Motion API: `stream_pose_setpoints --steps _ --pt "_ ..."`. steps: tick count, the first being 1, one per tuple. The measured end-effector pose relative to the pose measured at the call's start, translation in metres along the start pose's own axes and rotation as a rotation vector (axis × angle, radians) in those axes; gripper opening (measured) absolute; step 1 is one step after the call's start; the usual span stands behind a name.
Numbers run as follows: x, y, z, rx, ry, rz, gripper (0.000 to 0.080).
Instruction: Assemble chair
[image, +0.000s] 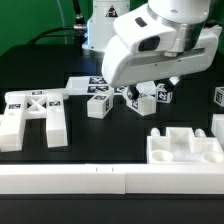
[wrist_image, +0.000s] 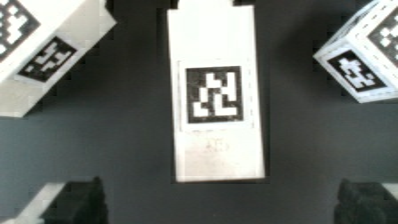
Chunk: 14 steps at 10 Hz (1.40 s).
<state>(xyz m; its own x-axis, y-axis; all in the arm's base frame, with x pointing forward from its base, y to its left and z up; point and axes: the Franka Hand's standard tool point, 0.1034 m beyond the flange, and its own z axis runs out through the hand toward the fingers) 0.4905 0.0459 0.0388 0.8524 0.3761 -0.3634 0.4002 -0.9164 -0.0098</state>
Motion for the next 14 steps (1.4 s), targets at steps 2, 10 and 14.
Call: stream_pose_setpoints --steps 2,10,14 --pt "-0.013 0.001 0.006 0.001 -0.093 0.017 0.0648" --pt "-0.016 0.006 0.021 0.027 -0.446 0.058 0.0648" --pt "-0.009 0.0 0.039 0.022 -0.455 0.051 0.0648"
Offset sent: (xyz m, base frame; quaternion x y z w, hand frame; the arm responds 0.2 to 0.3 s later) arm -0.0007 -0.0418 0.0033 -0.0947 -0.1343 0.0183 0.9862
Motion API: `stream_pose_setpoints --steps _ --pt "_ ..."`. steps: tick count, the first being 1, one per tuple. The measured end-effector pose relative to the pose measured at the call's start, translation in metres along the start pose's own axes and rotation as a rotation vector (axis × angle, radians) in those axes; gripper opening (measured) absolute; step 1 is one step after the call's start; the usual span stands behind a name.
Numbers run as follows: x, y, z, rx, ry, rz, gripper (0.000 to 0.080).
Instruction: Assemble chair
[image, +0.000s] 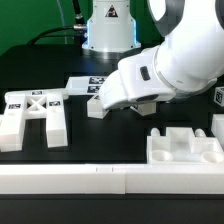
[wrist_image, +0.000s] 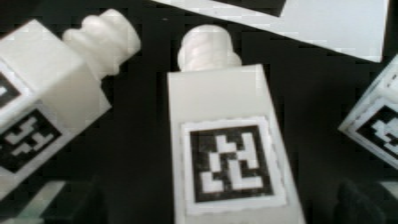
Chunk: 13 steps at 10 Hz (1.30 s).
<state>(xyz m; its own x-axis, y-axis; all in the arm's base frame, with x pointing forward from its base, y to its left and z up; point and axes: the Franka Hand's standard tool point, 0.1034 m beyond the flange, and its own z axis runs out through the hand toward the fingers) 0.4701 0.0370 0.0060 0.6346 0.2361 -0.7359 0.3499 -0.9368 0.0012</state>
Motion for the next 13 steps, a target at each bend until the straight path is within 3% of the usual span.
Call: stream_pose_setpoints --steps 2,4,5,10,13 --pt "0.001 -0.003 0.0 -0.001 -0.001 -0.005 0.0648" --pt "0.001 -0.003 0.0 -0.001 -0.001 -0.005 0.0373" --pt "0.001 -0.003 0.0 -0.001 -0.001 -0.006 0.0289" --pt "-0.002 -0.005 -0.005 0.0 0.002 -0.009 0.0289" --pt "-0.028 -0.002 -0.037 0.005 0.001 -0.023 0.0291"
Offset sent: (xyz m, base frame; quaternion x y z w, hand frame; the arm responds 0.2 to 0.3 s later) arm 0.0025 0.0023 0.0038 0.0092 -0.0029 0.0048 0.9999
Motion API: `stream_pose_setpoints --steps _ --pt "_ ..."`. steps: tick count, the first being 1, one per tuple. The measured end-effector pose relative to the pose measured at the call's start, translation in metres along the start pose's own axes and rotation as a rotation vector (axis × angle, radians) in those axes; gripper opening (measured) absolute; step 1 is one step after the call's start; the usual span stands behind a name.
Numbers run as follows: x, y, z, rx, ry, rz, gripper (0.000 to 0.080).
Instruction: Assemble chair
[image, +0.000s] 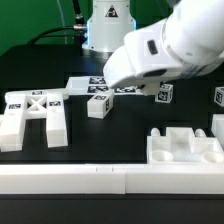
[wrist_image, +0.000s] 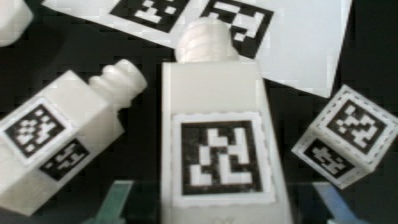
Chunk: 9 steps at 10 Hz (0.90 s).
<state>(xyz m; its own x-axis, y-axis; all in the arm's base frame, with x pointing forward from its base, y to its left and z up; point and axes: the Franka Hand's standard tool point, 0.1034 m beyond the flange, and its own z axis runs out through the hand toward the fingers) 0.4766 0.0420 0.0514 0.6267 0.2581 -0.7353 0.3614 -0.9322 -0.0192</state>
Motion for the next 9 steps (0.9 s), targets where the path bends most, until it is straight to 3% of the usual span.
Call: stream_pose_setpoints --steps 3,5,7,9 --pt "0.001 0.002 -0.001 -0.003 0.028 -0.025 0.0291" --pt "0.011 0.008 -0.011 -0.017 0.146 -0.035 0.0291" --pt "0.008 0.023 -0.036 -0.02 0.231 -0.025 0.0291" --pt "0.008 0.019 -0.062 -0.064 0.398 -0.034 0.0291"
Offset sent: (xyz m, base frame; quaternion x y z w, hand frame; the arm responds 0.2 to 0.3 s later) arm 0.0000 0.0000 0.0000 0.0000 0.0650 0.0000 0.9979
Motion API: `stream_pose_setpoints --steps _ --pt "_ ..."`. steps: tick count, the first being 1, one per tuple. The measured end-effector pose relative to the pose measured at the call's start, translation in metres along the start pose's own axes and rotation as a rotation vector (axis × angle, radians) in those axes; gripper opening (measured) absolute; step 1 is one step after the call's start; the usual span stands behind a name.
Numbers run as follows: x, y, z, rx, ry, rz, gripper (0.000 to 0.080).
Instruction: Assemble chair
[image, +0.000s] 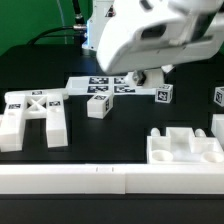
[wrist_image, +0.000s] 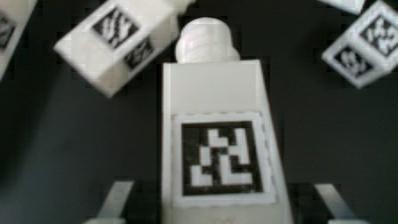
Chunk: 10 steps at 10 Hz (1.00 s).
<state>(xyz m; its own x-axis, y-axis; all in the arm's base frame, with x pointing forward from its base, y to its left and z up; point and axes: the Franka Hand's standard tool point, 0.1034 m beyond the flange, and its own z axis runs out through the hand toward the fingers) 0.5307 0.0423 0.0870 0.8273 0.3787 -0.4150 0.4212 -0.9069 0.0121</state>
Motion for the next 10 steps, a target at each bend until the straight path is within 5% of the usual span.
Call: stream_pose_setpoints --steps 5,8,10 --pt "0.009 0.01 0.0 -0.044 0.317 0.0 0.0291" --pt "0.02 0.014 -0.022 0.062 0.453 0.156 0.0291" --pt "0.023 0.015 -0.025 0.084 0.478 0.189 0.0291"
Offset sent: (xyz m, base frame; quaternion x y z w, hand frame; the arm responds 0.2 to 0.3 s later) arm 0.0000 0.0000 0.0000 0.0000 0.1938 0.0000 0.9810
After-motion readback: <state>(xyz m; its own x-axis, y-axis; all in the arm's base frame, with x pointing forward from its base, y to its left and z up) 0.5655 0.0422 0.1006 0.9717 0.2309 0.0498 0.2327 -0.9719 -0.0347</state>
